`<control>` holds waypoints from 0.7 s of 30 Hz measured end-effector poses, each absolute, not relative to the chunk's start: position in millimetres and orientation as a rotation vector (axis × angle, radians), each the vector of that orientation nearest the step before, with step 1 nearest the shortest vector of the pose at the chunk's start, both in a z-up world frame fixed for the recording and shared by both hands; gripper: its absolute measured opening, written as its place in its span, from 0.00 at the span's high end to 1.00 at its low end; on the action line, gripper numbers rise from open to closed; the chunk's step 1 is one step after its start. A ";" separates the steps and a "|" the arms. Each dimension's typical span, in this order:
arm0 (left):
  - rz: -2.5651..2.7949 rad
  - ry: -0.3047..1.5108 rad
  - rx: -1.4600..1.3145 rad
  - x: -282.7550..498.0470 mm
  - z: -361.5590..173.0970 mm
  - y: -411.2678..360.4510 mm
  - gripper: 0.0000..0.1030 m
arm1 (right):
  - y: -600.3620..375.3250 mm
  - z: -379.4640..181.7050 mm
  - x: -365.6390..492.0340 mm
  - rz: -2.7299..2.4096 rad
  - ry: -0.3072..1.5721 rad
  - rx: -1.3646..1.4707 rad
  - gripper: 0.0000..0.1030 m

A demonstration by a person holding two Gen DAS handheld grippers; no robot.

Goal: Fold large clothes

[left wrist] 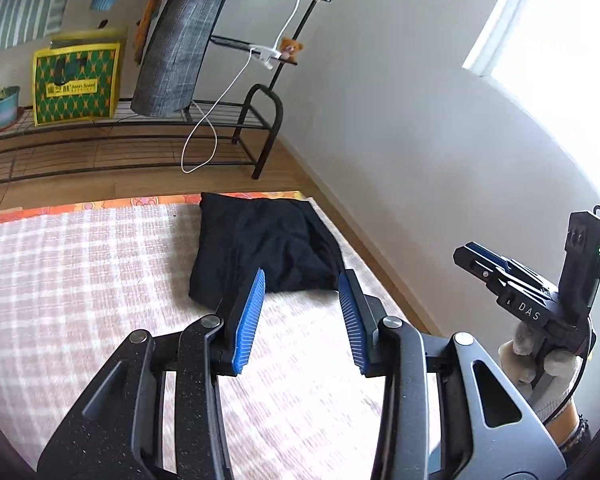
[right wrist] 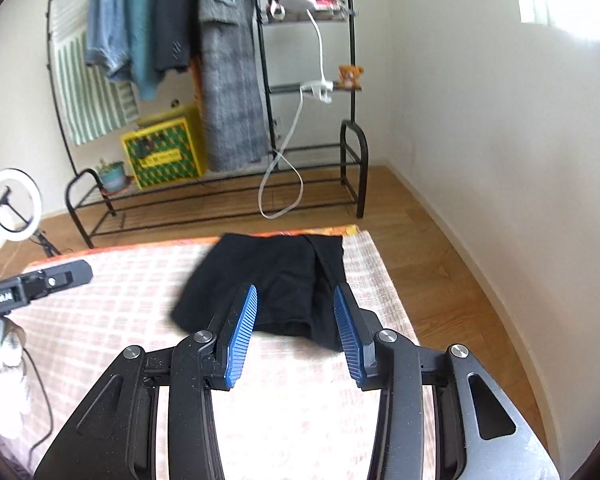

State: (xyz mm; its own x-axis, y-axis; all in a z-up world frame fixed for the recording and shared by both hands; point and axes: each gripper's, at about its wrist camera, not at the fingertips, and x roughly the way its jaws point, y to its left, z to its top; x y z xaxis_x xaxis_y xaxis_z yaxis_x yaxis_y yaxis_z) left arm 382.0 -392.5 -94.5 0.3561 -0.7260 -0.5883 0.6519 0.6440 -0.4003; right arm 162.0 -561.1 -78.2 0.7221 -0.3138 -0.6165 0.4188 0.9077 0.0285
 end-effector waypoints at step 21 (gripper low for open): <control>-0.955 0.545 -0.015 203.6 20.4 -252.6 0.53 | -377.7 23.6 35.0 -0.527 0.529 0.117 0.57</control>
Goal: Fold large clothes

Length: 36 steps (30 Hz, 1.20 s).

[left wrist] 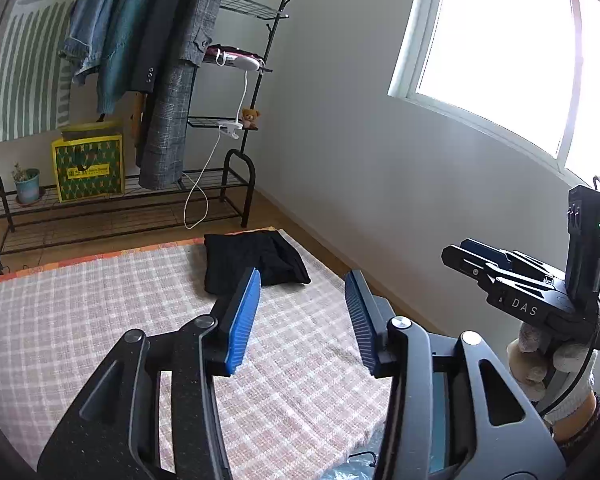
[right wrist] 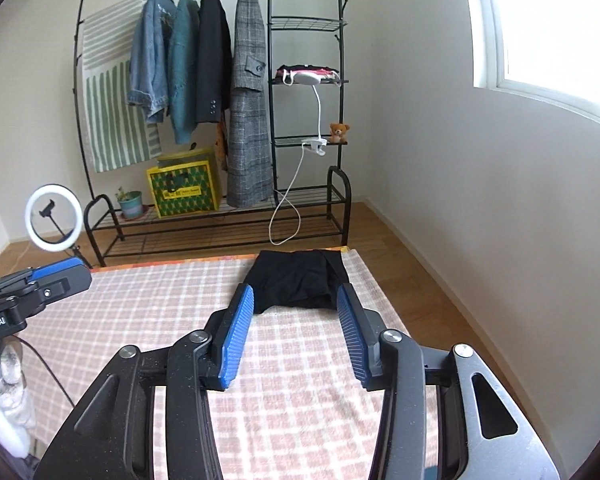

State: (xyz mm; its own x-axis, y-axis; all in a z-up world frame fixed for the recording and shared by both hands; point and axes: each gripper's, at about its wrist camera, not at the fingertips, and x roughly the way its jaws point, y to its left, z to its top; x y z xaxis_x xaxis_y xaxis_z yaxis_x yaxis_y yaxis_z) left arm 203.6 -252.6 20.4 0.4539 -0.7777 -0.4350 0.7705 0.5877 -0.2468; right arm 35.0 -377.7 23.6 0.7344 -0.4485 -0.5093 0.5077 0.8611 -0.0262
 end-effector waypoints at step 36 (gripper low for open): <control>-0.769 0.522 0.091 196.4 -66.9 -162.1 0.00 | -295.5 -62.5 43.7 -0.645 0.446 0.104 0.04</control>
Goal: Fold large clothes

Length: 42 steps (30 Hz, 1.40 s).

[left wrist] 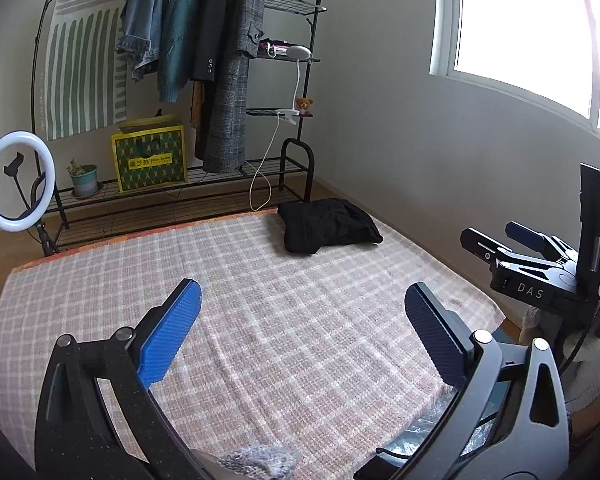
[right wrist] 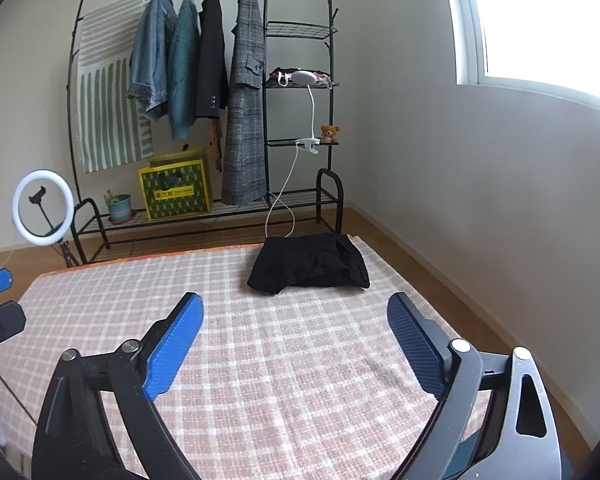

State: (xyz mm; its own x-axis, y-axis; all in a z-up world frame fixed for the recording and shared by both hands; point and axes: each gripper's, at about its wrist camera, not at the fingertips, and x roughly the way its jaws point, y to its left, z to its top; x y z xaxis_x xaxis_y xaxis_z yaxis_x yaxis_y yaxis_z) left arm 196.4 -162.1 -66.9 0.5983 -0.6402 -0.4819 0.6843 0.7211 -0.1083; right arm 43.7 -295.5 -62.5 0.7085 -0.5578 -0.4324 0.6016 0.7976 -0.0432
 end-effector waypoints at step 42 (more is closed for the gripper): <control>-0.748 0.592 0.121 203.2 -79.6 -165.6 0.00 | -301.6 -71.0 45.8 -0.663 0.450 0.094 0.03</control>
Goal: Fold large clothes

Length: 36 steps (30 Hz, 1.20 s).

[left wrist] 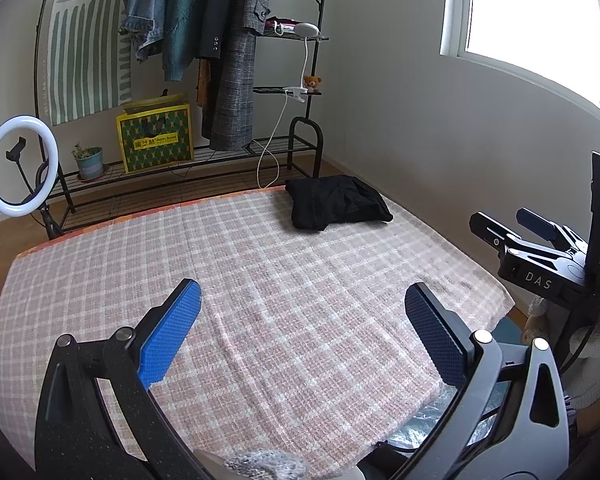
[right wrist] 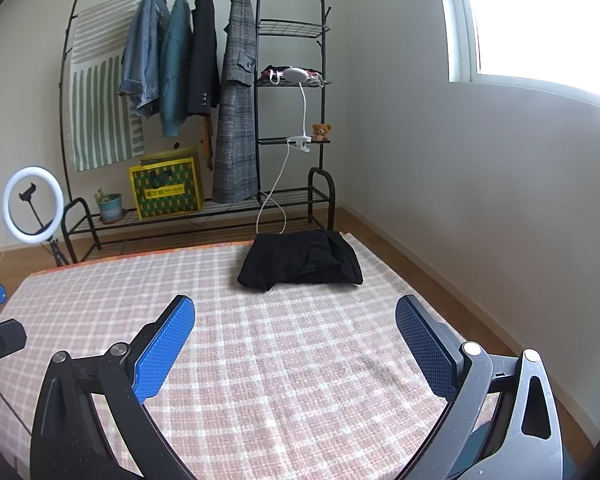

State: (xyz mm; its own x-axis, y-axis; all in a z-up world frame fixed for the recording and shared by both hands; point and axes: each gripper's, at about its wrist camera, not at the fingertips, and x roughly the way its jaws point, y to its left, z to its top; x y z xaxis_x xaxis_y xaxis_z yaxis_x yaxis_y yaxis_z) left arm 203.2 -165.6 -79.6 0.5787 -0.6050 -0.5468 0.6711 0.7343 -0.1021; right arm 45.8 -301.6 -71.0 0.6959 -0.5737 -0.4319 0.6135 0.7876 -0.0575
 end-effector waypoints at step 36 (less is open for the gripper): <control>-0.757 0.538 0.122 193.1 -68.6 -176.3 0.00 | -297.9 -72.7 47.0 -0.649 0.464 0.095 0.03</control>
State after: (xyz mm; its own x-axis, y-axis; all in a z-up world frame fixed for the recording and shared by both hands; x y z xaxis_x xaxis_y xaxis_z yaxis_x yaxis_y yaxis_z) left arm 193.1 -176.3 -68.6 0.5993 -0.6205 -0.5059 0.6815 0.7270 -0.0843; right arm 47.0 -297.9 -72.7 0.6984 -0.5602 -0.4453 0.6022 0.7963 -0.0573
